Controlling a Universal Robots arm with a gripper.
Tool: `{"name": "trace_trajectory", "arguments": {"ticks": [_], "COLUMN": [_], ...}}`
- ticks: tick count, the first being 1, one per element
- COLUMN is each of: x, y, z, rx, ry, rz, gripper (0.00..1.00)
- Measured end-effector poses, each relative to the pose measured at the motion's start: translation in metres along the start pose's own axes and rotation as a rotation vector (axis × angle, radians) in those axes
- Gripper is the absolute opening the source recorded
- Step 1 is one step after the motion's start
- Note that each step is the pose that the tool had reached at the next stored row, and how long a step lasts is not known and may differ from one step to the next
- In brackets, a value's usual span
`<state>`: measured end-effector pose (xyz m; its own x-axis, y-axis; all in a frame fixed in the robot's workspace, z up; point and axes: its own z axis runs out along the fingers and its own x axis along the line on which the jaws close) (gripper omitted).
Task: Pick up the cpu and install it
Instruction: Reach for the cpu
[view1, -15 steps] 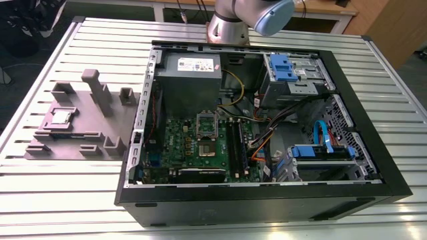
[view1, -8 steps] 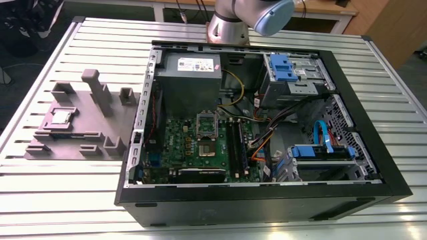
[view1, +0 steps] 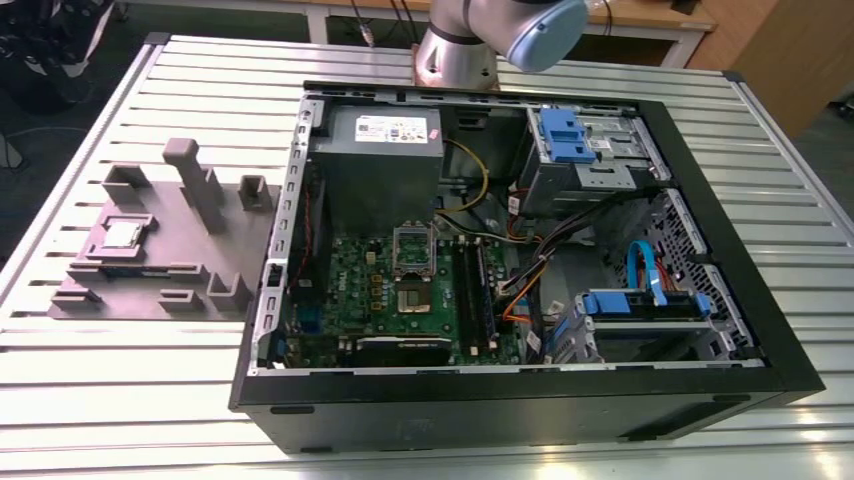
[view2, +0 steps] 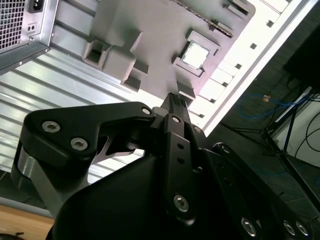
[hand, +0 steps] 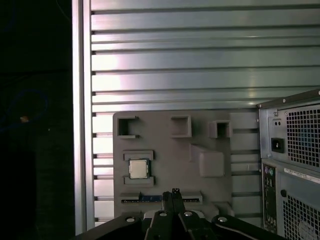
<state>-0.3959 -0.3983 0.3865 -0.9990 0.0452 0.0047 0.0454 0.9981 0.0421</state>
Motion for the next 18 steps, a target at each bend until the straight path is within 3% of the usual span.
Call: {"name": "trace_trajectory", "arguments": {"ticks": [10,18], "x": [0.016,0.0182], "y": [-0.0005,-0.0005], "z": [0.0008,0.0009], "rx": [-0.0001,0.0], "ry": [-0.0001,0.0], "rz": [0.0,0.0], "gripper": [0.11,0.11]}}
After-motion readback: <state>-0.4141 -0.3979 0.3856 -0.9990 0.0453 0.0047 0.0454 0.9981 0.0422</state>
